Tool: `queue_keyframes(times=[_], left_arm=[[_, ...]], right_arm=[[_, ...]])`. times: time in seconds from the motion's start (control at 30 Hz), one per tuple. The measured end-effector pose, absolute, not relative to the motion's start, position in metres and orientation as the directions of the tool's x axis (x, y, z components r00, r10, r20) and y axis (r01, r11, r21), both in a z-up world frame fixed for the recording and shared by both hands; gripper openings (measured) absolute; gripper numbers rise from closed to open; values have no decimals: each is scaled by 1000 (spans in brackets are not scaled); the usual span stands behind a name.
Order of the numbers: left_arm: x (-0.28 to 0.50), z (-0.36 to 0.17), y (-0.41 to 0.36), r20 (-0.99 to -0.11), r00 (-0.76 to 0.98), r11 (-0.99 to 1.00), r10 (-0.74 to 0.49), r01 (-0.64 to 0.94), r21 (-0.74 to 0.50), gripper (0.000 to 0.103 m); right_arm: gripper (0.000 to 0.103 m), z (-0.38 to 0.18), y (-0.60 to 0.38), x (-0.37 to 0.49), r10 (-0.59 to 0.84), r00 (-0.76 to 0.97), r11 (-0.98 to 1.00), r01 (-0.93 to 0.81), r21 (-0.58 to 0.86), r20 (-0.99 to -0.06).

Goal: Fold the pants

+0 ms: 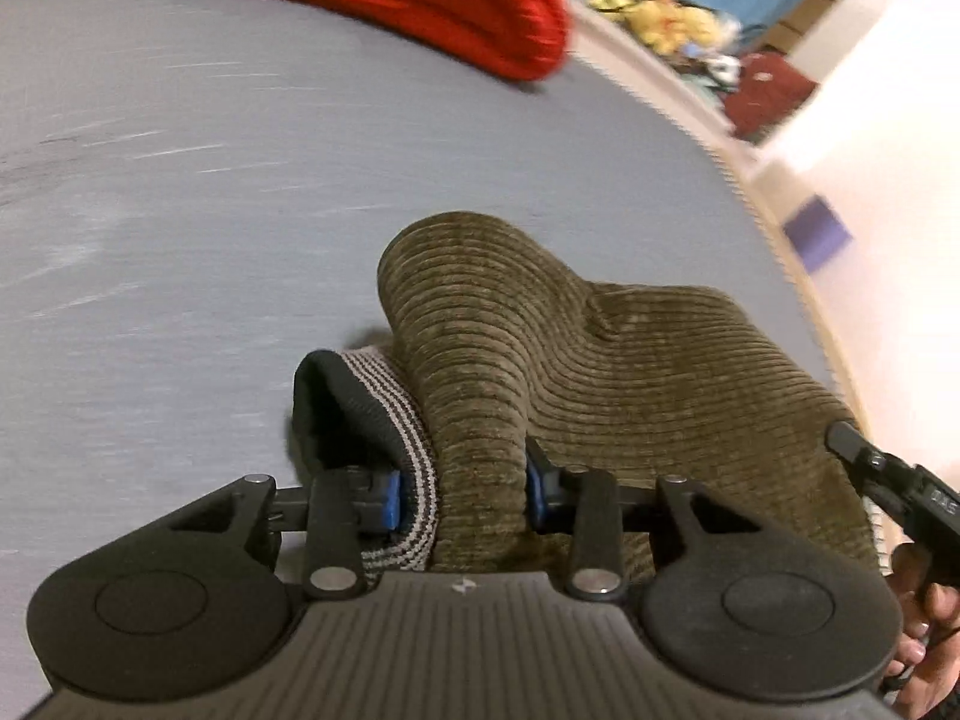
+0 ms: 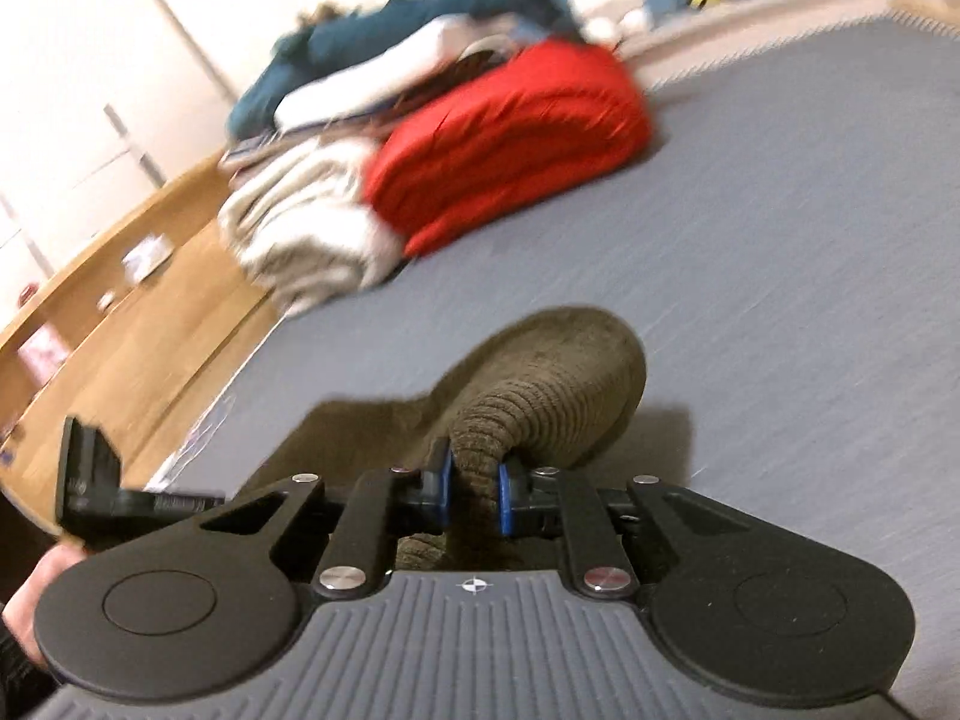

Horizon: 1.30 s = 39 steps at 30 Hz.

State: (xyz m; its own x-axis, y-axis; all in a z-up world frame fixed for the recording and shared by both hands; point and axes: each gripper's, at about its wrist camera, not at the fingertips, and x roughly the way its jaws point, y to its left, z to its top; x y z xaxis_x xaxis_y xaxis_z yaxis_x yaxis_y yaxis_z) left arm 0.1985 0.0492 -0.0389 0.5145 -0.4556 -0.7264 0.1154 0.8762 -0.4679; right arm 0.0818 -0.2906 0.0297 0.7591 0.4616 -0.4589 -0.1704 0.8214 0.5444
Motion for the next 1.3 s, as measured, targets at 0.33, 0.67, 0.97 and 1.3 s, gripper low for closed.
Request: queue_keyframes(times=[0.33,0.67,0.97,1.3], left_arm=[[204,-54,-60,-736,476,876,-481,304,-375,55],[150,-8,-85,-635,537,805,-555,540,-246,50],[126,-62,-119,-817,311,633,-486,770,-83,48],[226,-58,-56,-627,606,867,-490,261,-425,67]], right_arm=[[18,17,-414,44,188,795,925,54,377,-577],[32,14,-407,29,153,794,972,-14,234,-589],[32,-31,-351,23,271,541,922,-383,53,-796],[50,-21,-355,26,262,635,944,-327,56,-727]])
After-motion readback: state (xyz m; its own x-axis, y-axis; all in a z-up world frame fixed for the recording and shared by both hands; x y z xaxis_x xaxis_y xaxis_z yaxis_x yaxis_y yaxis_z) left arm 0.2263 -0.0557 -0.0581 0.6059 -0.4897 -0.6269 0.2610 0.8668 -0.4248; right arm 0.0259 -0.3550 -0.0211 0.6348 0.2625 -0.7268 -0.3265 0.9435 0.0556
